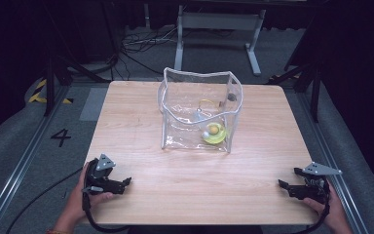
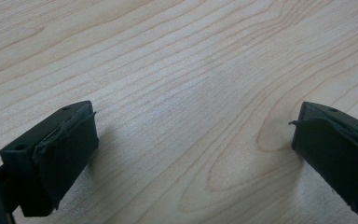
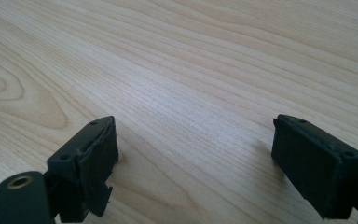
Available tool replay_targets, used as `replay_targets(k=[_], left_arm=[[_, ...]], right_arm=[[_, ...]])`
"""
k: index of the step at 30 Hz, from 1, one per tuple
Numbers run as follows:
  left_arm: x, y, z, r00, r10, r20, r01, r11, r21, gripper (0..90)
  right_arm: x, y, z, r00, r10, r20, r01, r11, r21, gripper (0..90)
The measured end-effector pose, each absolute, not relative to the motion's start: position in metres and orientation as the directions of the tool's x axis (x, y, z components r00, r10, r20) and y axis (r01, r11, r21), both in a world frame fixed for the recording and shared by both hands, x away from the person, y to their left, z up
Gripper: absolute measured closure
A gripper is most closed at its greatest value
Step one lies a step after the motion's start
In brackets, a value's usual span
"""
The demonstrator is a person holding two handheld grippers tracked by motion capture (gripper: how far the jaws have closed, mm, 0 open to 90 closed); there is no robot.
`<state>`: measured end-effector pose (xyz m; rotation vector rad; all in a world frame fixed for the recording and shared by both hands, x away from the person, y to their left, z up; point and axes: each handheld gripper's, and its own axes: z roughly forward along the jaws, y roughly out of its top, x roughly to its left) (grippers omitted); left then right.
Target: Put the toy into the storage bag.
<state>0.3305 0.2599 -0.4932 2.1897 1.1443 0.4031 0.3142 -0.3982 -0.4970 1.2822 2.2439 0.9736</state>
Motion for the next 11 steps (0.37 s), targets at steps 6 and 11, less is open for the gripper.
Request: replay_targets(k=[6, 11], left_arm=[[0.3310, 0.2595, -0.4930, 0.567, 0.823, -0.018, 0.632, -0.421, 0.651, 0.4], [0.3312, 0.2593, -0.4933, 0.563, 0.827, -0.016, 0.631, -0.417, 0.655, 0.4]], right_arm=[[0.3142, -0.3982, -0.4970, -0.513, 0.858, 0.014, 0.597, 0.345, 0.725, 14.5], [0.3142, -0.3982, -0.4970, -0.513, 0.858, 0.014, 0.597, 0.345, 0.725, 14.5]])
